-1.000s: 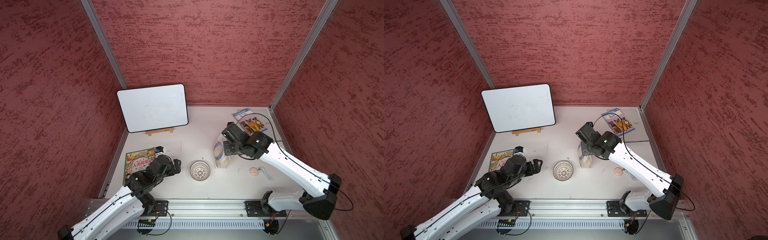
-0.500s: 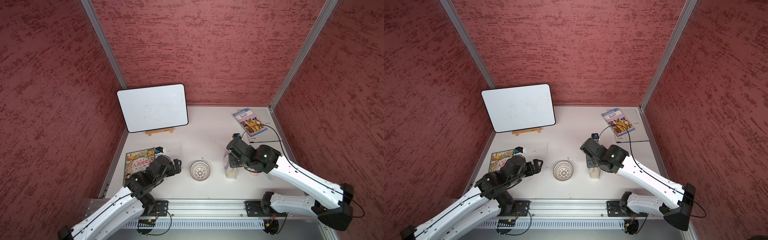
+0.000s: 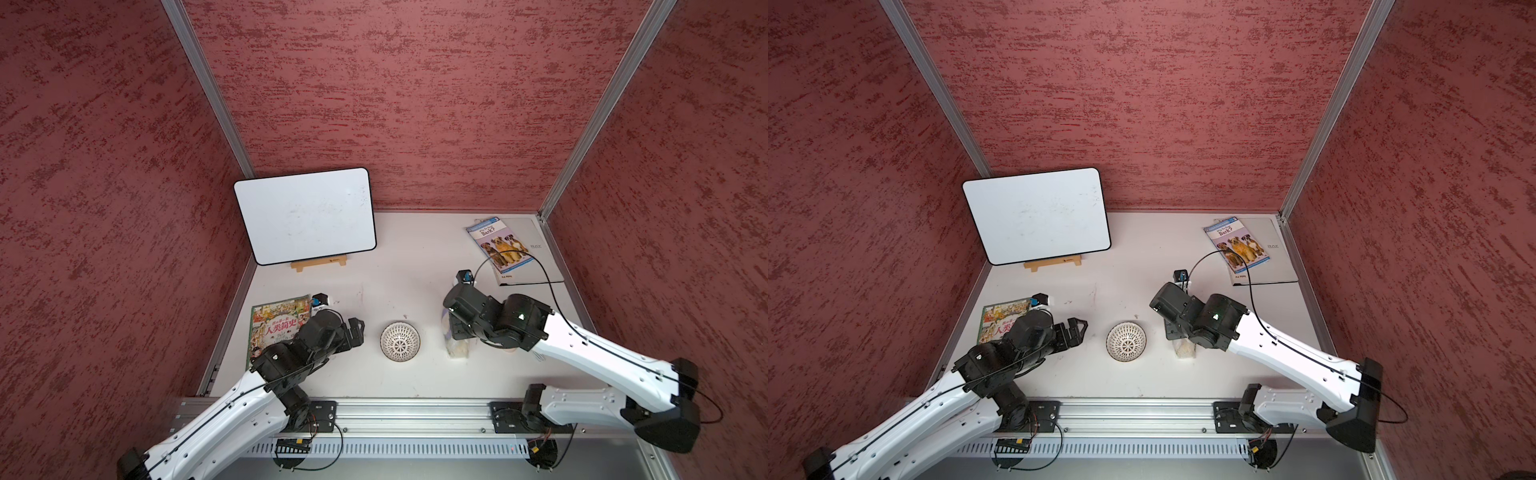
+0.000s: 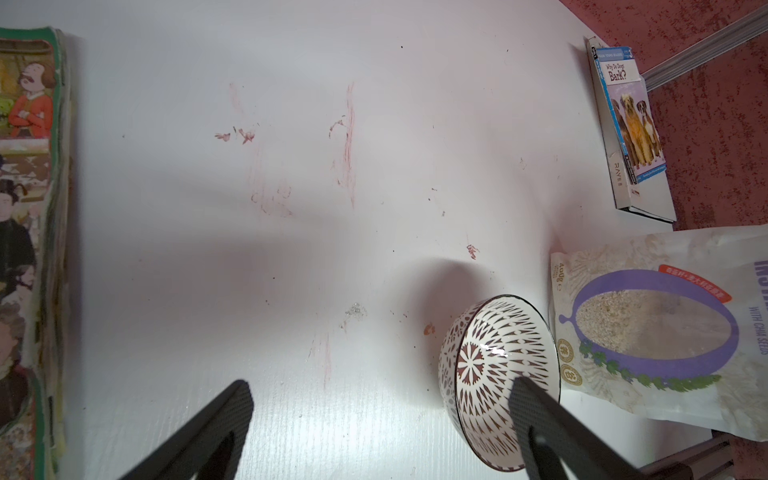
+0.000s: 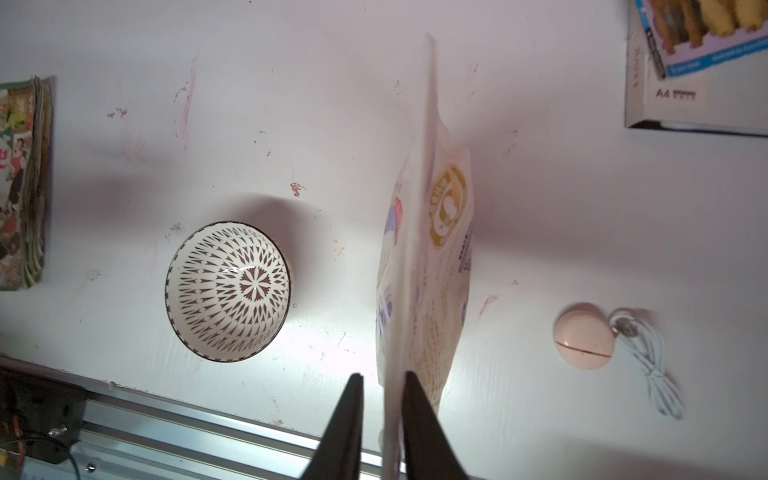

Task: Pour the oats into the breakfast bowl
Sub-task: Place the oats bag at the center of the board, then open the oats bag at the center of the board.

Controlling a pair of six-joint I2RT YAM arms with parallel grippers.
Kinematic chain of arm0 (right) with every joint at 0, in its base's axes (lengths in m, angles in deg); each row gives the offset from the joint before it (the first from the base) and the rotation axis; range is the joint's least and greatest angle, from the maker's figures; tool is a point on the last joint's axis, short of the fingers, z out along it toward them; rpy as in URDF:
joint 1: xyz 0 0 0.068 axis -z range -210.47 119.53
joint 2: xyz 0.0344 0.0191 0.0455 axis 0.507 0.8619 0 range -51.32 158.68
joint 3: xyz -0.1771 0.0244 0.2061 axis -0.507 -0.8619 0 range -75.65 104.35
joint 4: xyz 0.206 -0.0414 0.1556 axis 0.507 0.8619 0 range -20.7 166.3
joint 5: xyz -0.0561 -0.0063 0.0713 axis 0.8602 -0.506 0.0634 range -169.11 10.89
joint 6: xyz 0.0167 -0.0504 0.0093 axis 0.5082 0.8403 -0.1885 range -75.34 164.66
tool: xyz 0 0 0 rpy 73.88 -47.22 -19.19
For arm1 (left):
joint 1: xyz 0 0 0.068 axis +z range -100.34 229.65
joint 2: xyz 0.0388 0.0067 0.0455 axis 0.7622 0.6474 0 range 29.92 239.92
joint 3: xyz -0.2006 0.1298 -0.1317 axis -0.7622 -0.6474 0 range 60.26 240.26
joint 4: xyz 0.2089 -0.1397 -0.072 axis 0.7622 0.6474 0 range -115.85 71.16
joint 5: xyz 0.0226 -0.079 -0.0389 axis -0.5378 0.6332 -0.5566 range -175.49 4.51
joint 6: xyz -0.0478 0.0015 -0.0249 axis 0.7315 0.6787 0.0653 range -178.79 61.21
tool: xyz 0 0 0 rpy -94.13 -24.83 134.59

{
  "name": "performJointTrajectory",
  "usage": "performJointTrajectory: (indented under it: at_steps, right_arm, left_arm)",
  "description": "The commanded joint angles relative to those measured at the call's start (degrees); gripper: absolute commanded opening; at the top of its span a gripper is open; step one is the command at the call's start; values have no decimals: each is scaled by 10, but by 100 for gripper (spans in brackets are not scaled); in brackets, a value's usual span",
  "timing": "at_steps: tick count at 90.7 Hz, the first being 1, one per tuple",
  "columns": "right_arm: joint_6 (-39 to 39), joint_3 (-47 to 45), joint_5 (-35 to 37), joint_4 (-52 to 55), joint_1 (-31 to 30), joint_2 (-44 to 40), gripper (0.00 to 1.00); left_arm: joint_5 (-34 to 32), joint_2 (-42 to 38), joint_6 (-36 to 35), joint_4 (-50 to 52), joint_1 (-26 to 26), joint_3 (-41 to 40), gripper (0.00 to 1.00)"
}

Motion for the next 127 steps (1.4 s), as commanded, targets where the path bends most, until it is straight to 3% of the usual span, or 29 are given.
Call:
performJointTrajectory:
  at_steps: [1, 3, 6, 24, 53, 70, 89, 106, 127]
  right_arm:
    - [-6, 26, 36, -2, -5, -13, 65]
    - [-6, 30, 40, 3, -5, -15, 73]
    - [-4, 37, 44, 10, -5, -17, 76]
    - [7, 82, 80, 53, -4, -34, 77]
    - [32, 100, 87, 48, 17, -67, 61]
    - [50, 60, 39, -2, 43, -91, 51]
    - [68, -2, -40, -68, 98, -118, 46]
    - [82, -28, -108, -101, 140, -115, 41]
    - [88, -43, -143, -116, 167, -111, 37]
  left_arm:
    - [9, 11, -5, -9, 4, 21, 100]
    - [10, 14, -5, -7, 4, 27, 100]
    - [12, 21, -8, -5, 4, 36, 100]
    - [-3, 76, -24, 21, -19, 121, 100]
    - [-52, 206, 1, -17, -162, 255, 100]
    - [-26, 309, 6, -90, -226, 306, 100]
    - [27, 379, 13, -169, -235, 324, 98]
    - [48, 410, 11, -202, -234, 340, 89]
    - [71, 424, 19, -235, -218, 338, 76]
